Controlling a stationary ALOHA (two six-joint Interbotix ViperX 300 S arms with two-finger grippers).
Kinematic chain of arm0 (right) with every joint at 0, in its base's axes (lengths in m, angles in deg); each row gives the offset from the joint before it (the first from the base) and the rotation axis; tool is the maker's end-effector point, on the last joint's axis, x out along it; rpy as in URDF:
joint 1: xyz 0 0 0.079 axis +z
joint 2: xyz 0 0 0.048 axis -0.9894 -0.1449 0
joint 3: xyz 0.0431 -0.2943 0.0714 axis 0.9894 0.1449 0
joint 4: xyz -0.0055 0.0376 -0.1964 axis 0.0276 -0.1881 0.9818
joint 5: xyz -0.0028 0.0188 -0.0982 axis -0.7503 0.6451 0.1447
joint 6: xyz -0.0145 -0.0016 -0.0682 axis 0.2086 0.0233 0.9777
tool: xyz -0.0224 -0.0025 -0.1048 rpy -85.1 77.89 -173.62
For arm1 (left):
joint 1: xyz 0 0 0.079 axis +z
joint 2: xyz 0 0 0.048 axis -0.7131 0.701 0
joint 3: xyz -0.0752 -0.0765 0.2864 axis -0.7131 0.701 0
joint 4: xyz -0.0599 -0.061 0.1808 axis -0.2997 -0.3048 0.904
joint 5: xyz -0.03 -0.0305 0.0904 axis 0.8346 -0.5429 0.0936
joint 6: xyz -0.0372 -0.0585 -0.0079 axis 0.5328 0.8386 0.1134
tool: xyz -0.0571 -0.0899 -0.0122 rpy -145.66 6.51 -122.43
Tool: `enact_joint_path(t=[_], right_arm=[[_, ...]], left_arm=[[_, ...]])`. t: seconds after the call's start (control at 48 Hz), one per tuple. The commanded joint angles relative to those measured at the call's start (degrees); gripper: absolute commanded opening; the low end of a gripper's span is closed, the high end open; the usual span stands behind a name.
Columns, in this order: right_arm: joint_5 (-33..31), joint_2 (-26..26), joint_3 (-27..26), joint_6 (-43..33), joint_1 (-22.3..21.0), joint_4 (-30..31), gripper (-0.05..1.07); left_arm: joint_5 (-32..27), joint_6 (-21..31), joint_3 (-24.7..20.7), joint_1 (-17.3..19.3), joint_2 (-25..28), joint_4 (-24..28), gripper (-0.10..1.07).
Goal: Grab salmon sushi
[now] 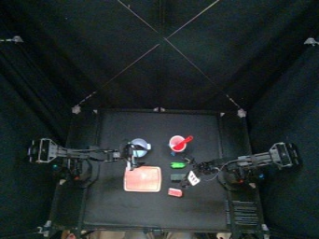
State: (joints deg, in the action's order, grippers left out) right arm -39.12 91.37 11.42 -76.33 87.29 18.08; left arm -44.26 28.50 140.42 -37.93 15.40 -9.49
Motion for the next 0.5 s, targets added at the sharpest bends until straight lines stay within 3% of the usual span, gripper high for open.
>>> enact_joint_path(t=[0.0, 0.104, 0.25, 0.479], right_arm=[[0.18, -0.97, 0.18, -2.72, 1.93, -2.64, 0.97], [0.62, -2.55, -0.44, -5.71, 3.87, 0.53, 0.97], [1.58, -5.10, -2.37, -12.48, 7.56, 10.37, 0.96], [-4.57, -8.26, -5.36, -25.05, 10.72, 26.81, 0.96]], left_arm=[[0.18, 0.00, -1.23, -0.62, -0.26, -0.09, 1.03], [0.18, 0.00, -1.14, -1.58, -0.18, -0.09, 1.03], [0.18, 0.09, -1.14, -2.29, 0.09, -0.53, 1.03], [0.18, 0.00, -1.05, -3.16, 0.26, -2.46, 1.03]])
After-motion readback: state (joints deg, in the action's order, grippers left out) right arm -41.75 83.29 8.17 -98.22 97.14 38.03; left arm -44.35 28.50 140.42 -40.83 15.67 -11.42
